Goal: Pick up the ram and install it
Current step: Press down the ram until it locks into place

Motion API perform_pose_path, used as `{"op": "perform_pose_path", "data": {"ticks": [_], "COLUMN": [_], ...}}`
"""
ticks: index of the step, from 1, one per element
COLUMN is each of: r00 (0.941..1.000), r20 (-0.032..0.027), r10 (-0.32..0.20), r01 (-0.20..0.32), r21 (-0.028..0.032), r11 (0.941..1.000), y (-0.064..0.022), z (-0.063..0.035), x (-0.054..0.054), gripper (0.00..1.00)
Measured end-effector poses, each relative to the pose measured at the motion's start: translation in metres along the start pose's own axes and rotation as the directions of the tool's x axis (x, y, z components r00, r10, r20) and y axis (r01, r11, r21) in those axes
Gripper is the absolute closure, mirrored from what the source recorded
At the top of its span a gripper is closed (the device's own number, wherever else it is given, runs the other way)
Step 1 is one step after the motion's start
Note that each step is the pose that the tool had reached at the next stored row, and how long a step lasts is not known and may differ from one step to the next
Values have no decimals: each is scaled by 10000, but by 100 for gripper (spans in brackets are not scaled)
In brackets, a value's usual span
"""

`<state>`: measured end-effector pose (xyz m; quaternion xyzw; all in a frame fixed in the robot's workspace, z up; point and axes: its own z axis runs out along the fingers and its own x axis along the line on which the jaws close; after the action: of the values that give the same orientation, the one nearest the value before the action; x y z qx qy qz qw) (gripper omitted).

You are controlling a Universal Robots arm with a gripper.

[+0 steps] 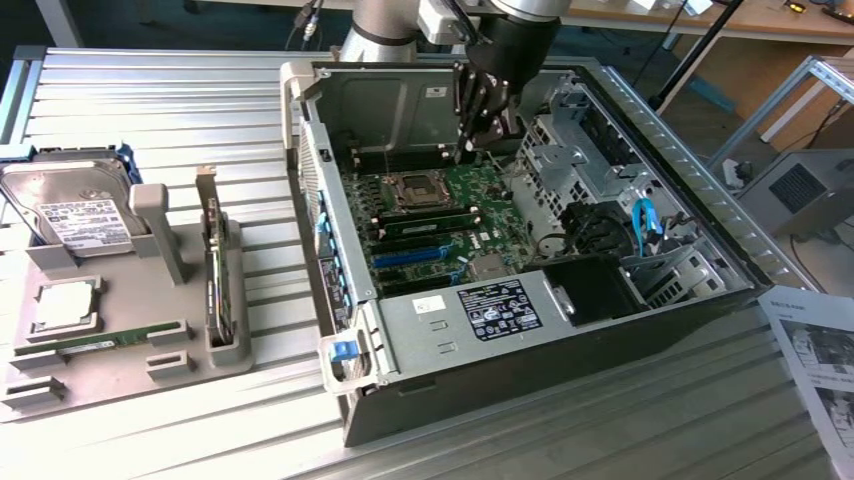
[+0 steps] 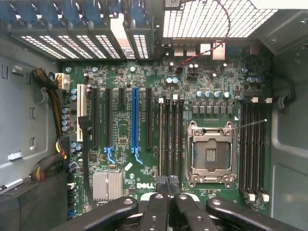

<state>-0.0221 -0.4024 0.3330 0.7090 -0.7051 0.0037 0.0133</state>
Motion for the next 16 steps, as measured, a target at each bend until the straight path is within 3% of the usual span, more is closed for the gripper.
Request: {"op": "perform_pose_path", "data": {"ticks": [16], "r00": [10000], "r20": [1], "r10": [-1], "r01": [1], "r21": [0], "r11": [10000], "y": [0], "z": [0], "x": [0], "gripper": [89]}}
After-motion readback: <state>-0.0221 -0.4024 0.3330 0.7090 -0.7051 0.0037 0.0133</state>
